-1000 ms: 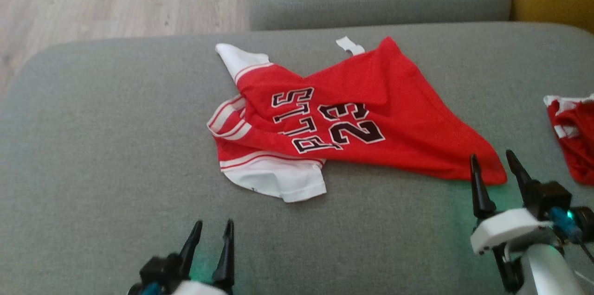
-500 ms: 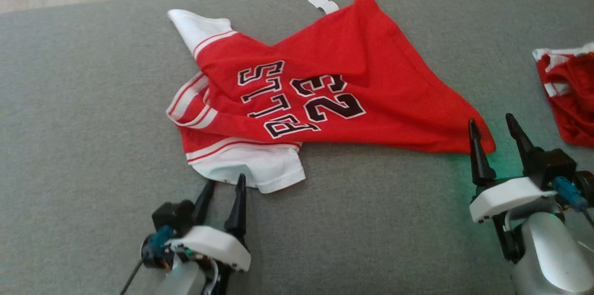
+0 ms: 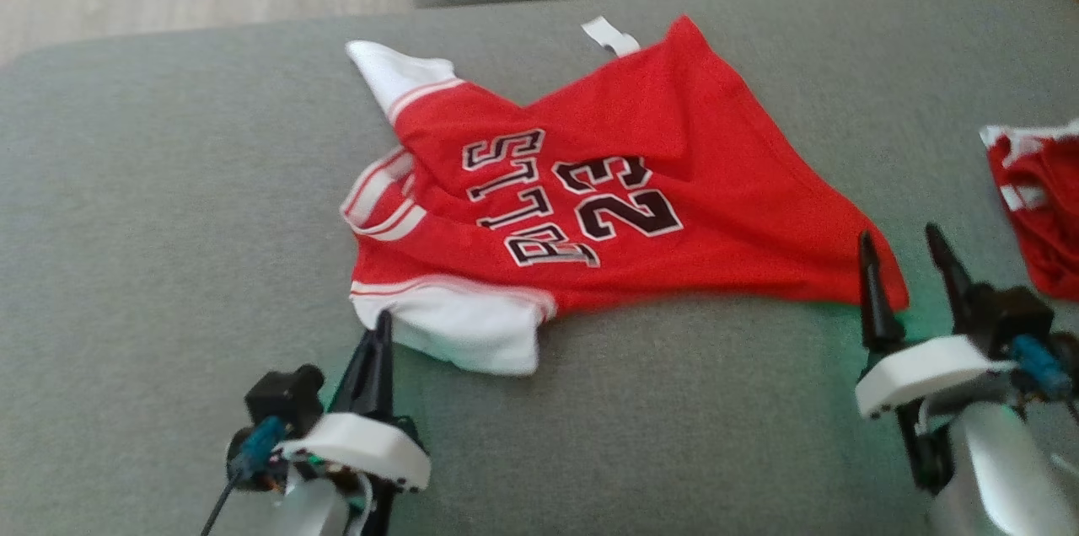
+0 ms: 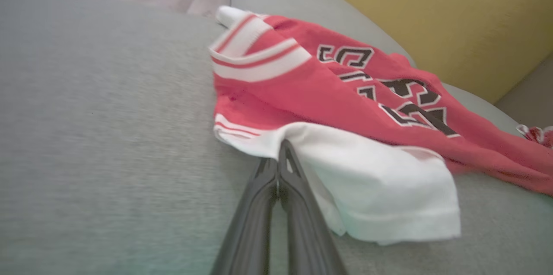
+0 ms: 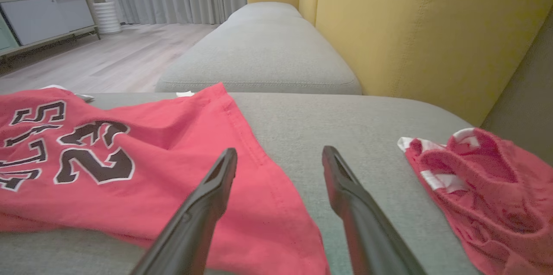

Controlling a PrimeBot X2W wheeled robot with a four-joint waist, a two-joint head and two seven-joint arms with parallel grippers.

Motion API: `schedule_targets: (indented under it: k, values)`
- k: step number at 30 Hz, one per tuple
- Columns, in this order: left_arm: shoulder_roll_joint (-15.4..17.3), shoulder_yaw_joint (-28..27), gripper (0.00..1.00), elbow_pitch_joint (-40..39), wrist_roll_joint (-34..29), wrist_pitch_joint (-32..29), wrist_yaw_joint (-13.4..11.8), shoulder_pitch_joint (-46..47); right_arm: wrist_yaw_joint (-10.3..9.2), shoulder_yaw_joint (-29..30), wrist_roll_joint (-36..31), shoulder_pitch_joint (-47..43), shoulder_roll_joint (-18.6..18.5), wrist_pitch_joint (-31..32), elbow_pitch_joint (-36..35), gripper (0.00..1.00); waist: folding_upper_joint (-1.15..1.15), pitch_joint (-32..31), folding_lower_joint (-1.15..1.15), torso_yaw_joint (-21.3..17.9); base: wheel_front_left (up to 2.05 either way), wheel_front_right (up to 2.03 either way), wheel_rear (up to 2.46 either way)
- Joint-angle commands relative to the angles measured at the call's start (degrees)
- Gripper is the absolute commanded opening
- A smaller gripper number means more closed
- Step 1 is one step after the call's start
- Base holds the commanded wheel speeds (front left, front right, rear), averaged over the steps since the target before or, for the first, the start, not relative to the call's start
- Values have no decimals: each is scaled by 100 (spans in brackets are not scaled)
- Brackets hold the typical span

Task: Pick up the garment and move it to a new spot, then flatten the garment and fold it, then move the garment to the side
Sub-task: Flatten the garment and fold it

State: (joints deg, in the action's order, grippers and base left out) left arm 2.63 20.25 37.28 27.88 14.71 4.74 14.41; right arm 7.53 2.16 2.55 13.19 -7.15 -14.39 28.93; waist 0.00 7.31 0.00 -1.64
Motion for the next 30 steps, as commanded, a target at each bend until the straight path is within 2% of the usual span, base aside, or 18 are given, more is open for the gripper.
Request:
schedule_targets:
  k: [1,2,3,4,5,9,12,19,30]
  values:
    - [100,-293,0,-249,-104,29,5,-5,-4,-113,52,-18,42,-61,-105,100,0,-200,0,201,0,0,0]
    - [128,-375,0,-347,-201,29,13,-69,-4,-118,56,-46,67,-61,-80,100,0,-246,0,251,0,0,0]
    - [157,-453,13,-429,-288,29,19,-126,-4,-138,52,-67,89,-61,-53,100,0,-285,0,291,0,0,0]
    - [187,-524,53,-478,-364,29,20,-180,-4,-152,47,-80,112,-61,-26,100,0,-321,0,321,0,0,0]
    - [248,-666,100,-556,-494,29,7,-255,-4,-174,41,-83,153,-61,13,100,0,-376,0,354,0,0,0]
    - [280,-1027,100,-978,-837,29,-203,-348,-4,-177,37,-85,215,-61,34,100,0,-443,0,371,0,0,0]
    - [221,-1137,100,-1179,-1080,29,-265,-479,-4,-162,32,-110,247,-61,12,100,0,-478,0,349,0,0,0]
    - [62,-1108,100,-1017,-1177,29,-170,-752,-4,-120,5,-236,310,-61,-54,100,0,-491,0,221,0,0,0]
    - [27,-675,100,-291,-1068,29,18,-884,-4,-114,-4,-197,312,-61,-15,100,0,-377,0,96,0,0,0]
